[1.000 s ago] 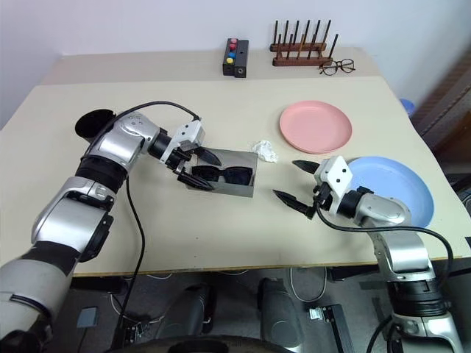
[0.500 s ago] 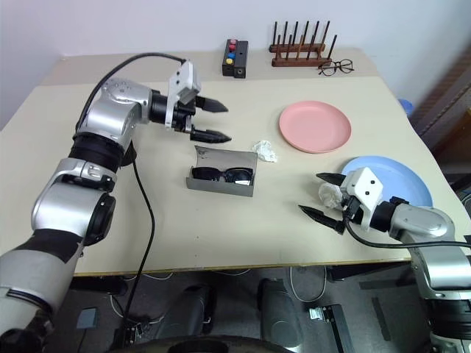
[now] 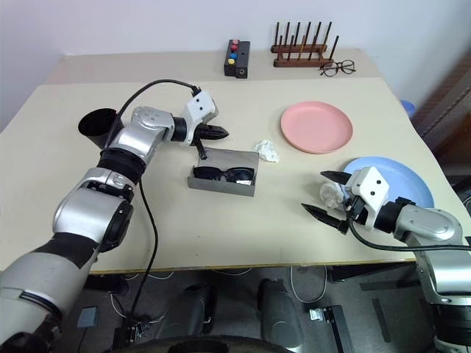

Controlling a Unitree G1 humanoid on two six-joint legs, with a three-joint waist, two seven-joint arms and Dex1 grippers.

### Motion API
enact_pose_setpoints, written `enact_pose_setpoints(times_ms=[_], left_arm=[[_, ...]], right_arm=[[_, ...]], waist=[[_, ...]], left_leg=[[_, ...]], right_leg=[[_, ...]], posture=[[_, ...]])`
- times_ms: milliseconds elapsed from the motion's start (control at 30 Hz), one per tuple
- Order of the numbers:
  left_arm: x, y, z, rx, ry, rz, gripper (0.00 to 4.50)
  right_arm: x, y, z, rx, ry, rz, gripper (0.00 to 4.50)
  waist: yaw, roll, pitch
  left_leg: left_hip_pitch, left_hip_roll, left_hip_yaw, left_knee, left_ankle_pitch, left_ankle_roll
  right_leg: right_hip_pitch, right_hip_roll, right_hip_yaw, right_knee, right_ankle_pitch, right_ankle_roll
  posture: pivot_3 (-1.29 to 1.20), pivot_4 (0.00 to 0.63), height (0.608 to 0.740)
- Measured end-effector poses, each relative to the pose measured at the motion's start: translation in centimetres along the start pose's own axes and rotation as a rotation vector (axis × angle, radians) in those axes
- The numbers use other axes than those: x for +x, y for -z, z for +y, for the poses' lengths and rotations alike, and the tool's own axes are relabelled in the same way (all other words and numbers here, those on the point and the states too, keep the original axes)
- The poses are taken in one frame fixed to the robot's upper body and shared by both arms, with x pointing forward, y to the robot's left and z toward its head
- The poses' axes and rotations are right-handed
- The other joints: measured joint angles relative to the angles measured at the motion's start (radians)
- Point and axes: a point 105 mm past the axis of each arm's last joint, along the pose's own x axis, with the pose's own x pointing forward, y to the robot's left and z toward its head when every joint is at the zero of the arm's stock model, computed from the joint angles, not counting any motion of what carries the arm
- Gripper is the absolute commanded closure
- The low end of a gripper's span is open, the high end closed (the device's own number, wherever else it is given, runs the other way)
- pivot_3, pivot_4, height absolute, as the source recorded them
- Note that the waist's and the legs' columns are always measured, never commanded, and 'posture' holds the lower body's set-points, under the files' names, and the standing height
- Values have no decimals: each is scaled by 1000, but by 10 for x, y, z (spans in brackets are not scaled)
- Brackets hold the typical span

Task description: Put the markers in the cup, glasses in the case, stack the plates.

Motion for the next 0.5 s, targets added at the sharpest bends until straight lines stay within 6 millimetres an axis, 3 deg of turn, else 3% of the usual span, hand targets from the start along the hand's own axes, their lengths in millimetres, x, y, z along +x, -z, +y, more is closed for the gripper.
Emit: enact_pose_setpoints(times_ms=[267, 500], left_arm=[[8, 14, -6, 46, 4, 72, 4465], [-1, 12, -17, 91, 160, 88, 4465]], right_arm=[[3, 0, 1, 4, -1, -8, 0], [3, -1, 1, 1, 0, -12, 0]], waist=[[-1, 0, 0], [-2, 0, 0]], left_leg=[[0, 0, 0, 0, 0, 0], [0, 0, 0, 0, 0, 0]], right_leg=[[0, 0, 0, 0, 2, -3], [0, 0, 0, 0, 2, -3]], posture=[[0, 150, 740], [0, 150, 740]])
